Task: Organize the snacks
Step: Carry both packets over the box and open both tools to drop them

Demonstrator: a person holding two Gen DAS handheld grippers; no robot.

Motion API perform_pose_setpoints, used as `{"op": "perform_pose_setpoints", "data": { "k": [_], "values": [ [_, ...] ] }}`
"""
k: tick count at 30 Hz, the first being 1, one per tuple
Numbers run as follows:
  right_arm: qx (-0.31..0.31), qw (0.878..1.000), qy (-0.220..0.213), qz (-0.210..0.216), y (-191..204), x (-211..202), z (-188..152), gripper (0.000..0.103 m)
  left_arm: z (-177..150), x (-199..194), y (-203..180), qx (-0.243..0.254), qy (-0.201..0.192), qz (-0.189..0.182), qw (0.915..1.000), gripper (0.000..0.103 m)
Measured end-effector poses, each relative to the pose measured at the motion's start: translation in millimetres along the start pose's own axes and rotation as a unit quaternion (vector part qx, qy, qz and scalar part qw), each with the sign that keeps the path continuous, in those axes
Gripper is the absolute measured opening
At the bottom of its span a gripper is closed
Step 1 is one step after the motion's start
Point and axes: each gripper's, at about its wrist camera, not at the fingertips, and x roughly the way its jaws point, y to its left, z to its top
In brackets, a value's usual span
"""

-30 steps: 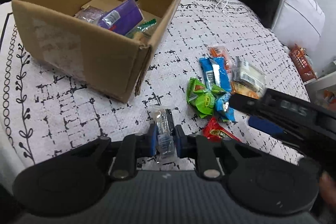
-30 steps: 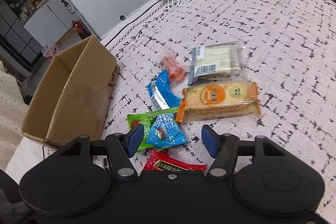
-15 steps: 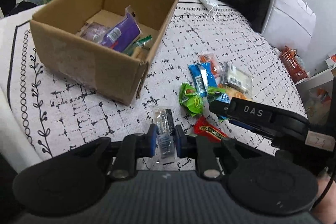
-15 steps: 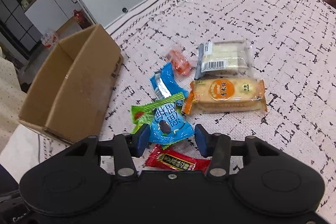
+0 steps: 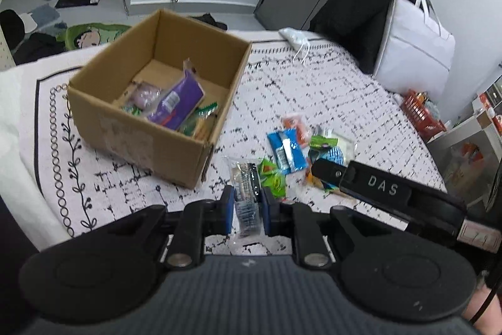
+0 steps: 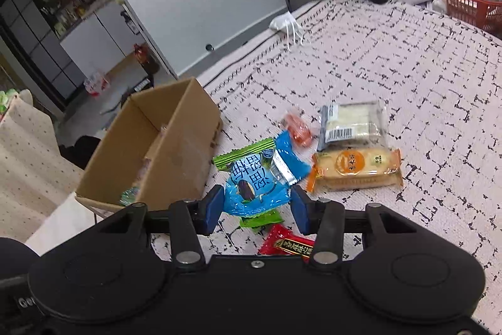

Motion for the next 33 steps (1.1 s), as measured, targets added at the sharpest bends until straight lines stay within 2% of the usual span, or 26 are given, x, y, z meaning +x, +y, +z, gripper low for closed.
{"op": "perform_pose_setpoints", "data": {
  "k": [10, 24, 33],
  "values": [
    [-0.004, 0.999, -0.046, 0.027, 10.4, -28.2, 9.8, 0.045, 18.6, -29.6, 3.0, -0.004, -0.044, 0.005, 0.999, 0.017],
    [-0.04, 0.992, -0.109, 0.048, 41.6, -56.9, 22.8, 0.045, 45.3, -53.1, 26.2, -0.022, -0.069, -0.003, 0.9973, 0.017],
    [-0.043, 0.987, -0.144, 0.061, 57.6, -56.6, 27.8, 0.045, 70.7, -56.6, 49.1, -0.043, -0.085, -0.008, 0.9954, 0.017]
  ]
}}
